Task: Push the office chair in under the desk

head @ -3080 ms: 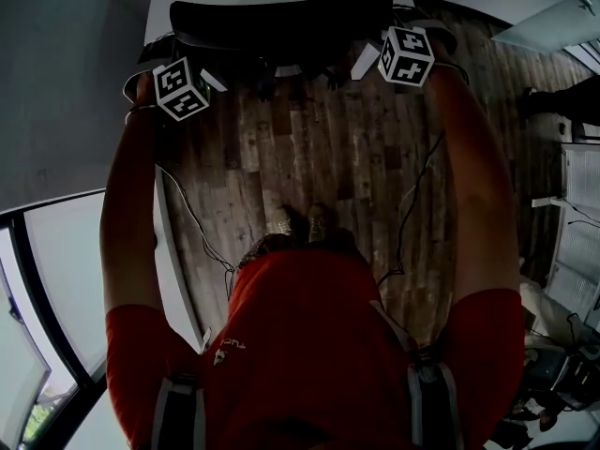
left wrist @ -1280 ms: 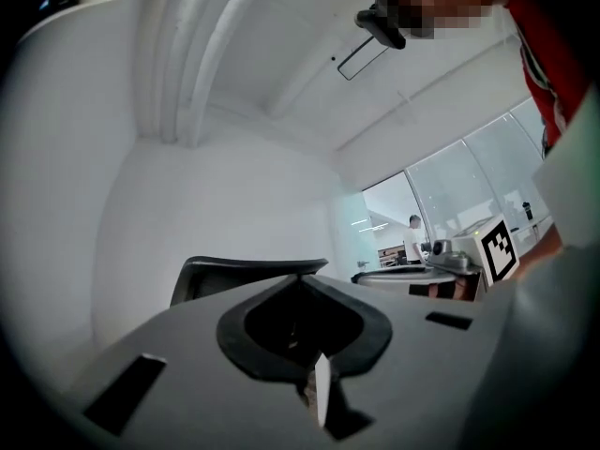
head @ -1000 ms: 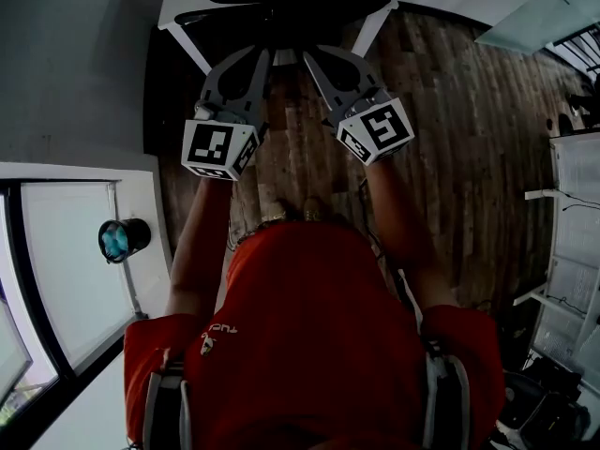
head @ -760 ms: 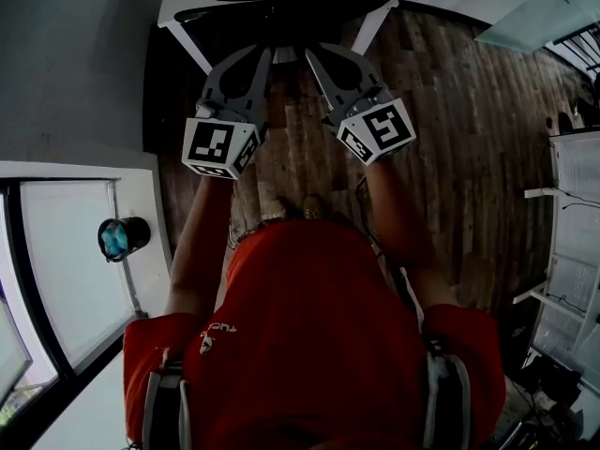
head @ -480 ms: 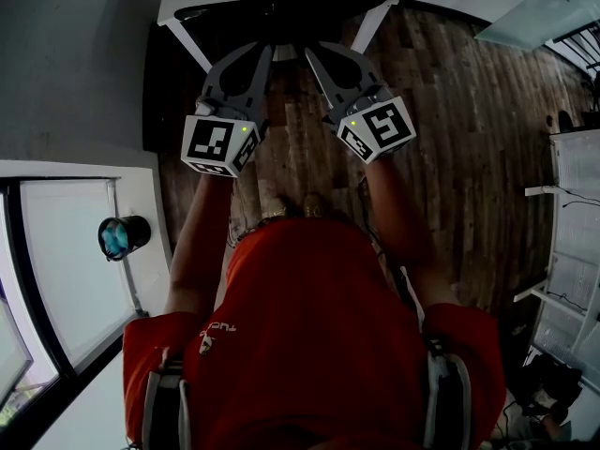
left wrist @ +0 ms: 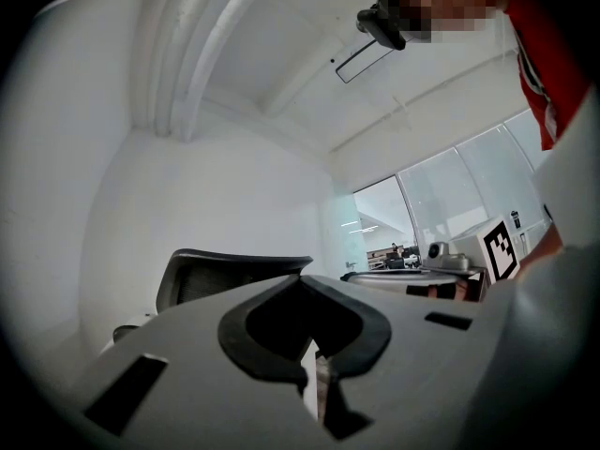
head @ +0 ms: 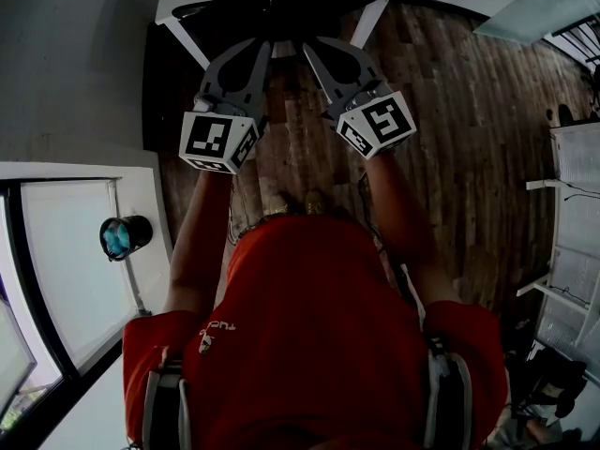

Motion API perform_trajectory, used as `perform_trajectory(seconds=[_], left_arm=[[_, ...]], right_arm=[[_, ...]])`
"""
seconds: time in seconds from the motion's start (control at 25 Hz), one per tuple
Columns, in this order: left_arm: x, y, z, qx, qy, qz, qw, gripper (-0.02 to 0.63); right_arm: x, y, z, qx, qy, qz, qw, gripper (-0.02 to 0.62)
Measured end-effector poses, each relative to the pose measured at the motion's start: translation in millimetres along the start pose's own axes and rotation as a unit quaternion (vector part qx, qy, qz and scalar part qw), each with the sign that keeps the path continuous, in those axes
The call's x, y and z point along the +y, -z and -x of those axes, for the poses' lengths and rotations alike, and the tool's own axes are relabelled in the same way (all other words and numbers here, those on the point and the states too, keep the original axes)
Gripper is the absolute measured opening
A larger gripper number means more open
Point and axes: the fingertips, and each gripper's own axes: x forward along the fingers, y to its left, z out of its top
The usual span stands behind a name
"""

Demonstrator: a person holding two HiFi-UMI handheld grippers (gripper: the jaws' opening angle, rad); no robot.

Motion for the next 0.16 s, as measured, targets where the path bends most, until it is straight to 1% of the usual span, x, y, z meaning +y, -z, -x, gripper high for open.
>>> perform_trajectory(seconds=[0.16], left_arm=[[0.1,2.2,-0.8,-0.001,0.003,0.000,1.0000,0.009]], right_arm=[[-1.3,1.5,-0.2,0.001,0.002,0.001,1.000,0.025]])
